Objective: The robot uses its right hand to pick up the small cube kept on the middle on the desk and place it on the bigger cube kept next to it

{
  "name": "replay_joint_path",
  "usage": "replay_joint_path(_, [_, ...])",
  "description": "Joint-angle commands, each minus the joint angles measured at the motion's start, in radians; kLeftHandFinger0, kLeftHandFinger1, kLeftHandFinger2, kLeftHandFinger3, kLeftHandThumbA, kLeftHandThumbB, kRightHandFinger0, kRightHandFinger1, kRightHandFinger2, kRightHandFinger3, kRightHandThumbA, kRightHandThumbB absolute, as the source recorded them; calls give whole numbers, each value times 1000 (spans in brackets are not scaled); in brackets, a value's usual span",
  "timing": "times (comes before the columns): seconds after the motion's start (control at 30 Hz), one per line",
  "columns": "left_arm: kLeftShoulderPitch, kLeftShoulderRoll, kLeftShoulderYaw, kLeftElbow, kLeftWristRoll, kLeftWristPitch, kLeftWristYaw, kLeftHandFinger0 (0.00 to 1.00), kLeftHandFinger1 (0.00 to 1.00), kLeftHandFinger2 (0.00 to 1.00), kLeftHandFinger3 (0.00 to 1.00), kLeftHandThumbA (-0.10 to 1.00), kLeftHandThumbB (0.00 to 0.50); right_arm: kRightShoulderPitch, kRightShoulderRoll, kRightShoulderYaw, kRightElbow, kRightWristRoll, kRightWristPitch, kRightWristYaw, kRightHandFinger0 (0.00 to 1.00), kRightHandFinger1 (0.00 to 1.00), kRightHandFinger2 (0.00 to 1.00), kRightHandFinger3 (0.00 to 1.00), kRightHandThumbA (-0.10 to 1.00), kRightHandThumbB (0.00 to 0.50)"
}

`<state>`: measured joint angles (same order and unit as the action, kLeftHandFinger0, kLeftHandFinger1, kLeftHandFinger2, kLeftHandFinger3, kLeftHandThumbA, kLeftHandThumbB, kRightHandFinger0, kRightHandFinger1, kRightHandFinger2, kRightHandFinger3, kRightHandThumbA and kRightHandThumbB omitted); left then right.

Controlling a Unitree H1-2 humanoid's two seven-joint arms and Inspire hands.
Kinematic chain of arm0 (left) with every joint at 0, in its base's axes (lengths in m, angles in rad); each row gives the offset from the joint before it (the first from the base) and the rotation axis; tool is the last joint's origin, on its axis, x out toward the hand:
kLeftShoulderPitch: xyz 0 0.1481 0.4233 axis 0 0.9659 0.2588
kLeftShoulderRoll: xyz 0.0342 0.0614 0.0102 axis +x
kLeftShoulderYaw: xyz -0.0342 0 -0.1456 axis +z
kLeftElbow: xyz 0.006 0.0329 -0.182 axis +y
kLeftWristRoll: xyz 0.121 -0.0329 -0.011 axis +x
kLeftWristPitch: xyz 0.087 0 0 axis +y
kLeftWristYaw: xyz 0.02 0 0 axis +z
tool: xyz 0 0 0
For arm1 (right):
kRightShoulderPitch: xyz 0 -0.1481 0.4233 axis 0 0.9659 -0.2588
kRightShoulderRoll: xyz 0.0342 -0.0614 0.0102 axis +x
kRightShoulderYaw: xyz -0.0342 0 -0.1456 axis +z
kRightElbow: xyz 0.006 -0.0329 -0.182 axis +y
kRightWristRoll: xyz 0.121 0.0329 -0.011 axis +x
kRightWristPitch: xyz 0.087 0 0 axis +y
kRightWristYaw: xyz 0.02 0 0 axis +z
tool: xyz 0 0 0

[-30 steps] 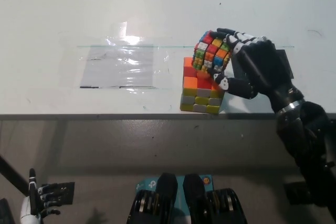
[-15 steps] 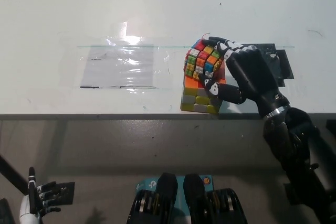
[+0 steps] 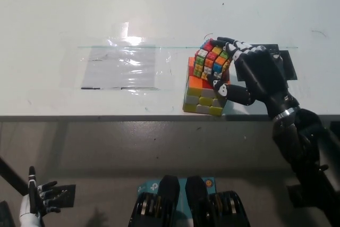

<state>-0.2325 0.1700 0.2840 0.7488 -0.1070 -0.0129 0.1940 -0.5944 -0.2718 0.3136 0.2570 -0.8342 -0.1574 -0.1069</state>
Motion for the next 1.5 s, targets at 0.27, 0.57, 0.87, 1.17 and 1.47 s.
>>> replay_joint_path(0.27, [-19,31,-7,-27,6,-4,-3,422,452,544,556,1000,252,-1,-25,28,-117,50,33,181,412,637,962,1000,711,339])
replay_joint_path(0.57, [-20,36,-17,-30,16,1,0,488,492,573,584,1000,250,3,-26,49,-166,3,75,225,773,1000,1000,1000,861,396])
replay_joint_path(0.87, [-4,32,-14,-38,8,-2,-8,518,451,508,524,1000,258,8,-29,48,-169,2,76,236,833,1000,1000,1000,812,396])
replay_joint_path(1.17, [12,29,-21,-34,18,-10,-3,437,387,465,474,1000,257,20,-36,47,-183,0,78,245,770,1000,1000,1000,807,385])
replay_joint_path(1.47, [27,17,-16,-39,17,-14,13,331,264,358,395,1000,278,17,-36,39,-194,1,95,258,733,1000,1000,1000,775,375])
